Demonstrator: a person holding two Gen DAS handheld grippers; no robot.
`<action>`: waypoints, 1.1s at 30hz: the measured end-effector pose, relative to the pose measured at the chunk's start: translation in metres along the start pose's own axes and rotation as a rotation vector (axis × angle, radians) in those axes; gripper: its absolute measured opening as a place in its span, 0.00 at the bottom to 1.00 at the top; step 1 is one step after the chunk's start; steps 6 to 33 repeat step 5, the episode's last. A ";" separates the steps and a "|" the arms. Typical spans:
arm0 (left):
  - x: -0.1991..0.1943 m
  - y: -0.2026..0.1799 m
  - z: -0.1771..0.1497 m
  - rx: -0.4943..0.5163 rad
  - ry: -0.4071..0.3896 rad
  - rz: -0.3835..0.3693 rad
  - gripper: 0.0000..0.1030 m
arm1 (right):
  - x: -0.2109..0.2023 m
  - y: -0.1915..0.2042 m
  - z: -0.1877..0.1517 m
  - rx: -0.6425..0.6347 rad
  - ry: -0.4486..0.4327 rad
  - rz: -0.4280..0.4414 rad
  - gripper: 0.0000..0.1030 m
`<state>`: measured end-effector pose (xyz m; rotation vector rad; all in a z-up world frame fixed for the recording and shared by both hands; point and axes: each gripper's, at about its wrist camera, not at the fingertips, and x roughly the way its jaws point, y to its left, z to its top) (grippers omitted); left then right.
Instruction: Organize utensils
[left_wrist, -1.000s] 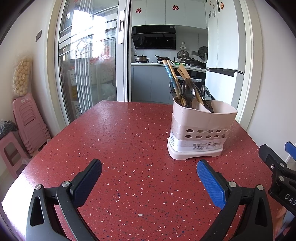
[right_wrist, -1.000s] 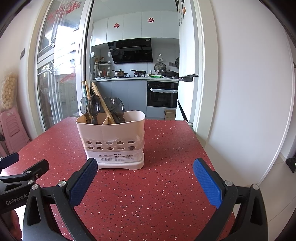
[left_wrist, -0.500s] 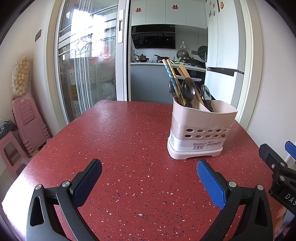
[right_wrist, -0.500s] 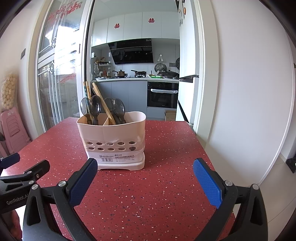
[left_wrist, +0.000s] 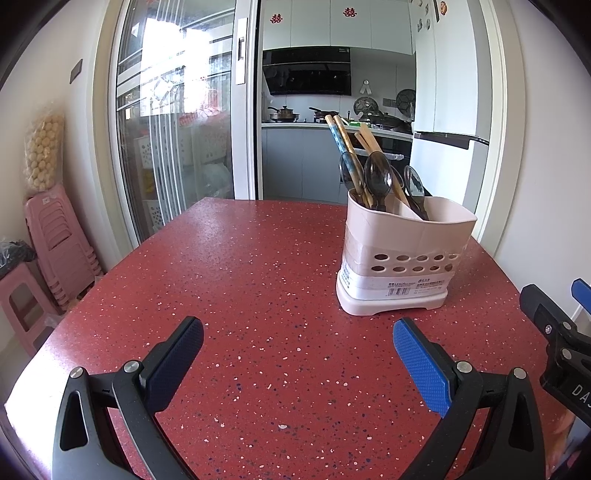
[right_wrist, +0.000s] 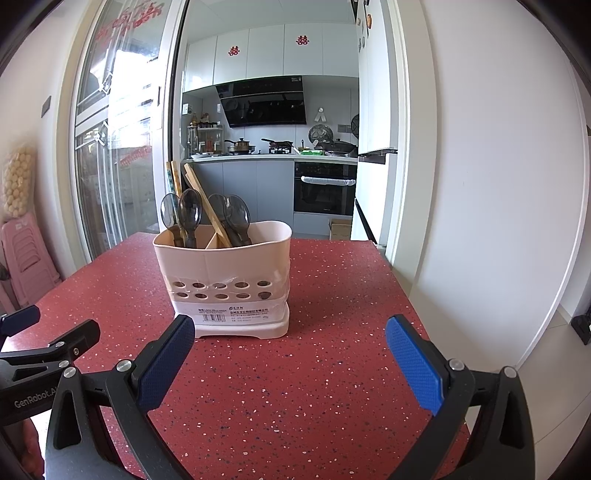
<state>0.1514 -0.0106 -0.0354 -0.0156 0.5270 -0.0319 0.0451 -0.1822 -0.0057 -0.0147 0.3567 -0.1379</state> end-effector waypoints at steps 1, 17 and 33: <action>0.000 0.000 0.000 0.000 0.000 -0.001 1.00 | 0.000 -0.001 0.000 0.000 0.001 0.000 1.00; 0.000 0.000 0.000 0.002 0.002 0.000 1.00 | 0.000 -0.001 0.000 0.002 0.002 0.001 1.00; 0.000 0.000 0.000 0.002 0.002 0.000 1.00 | 0.000 -0.001 0.000 0.002 0.002 0.001 1.00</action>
